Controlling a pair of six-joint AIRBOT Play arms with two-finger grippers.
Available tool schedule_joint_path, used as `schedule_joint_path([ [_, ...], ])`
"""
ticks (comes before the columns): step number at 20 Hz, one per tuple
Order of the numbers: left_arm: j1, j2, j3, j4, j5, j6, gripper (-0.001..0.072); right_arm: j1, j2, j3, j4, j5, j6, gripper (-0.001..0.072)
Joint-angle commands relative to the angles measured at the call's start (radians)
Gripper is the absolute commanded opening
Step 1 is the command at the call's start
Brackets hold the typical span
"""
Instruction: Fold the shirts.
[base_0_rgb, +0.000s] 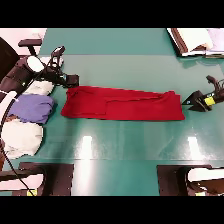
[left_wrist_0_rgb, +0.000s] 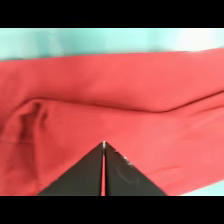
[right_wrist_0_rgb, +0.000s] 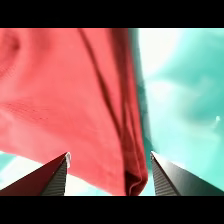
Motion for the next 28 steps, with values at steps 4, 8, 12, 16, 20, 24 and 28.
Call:
schedule_joint_path([
  [4,-0.106,-0.028,0.003,-0.105,0.064,0.0,0.0025,0.033,-0.085,-0.097,0.159,-0.093,-0.052,0.0496],
  [8,-0.217,-0.134,0.076,-0.114,0.102,-0.02,0.0025,0.114,-0.054,-0.043,0.156,-0.116,-0.076,0.0014],
  [12,-0.325,-0.301,0.237,-0.121,0.098,-0.029,0.0025,0.128,0.081,0.125,0.199,-0.062,-0.05,0.0014],
  [16,-0.412,-0.477,0.411,-0.148,0.072,-0.035,0.0025,0.21,0.185,0.29,0.323,-0.028,-0.005,0.0014],
  [20,-0.446,-0.576,0.499,-0.204,0.069,-0.055,0.0025,0.361,0.19,0.437,0.346,-0.008,0.04,0.0014],
  [24,-0.451,-0.6,0.504,-0.222,0.085,-0.056,0.0025,0.476,0.185,0.515,0.394,-0.051,0.05,0.0014],
  [28,-0.447,-0.598,0.509,-0.219,0.12,-0.052,0.0025,0.559,0.18,0.541,0.392,-0.081,0.05,0.0014],
])
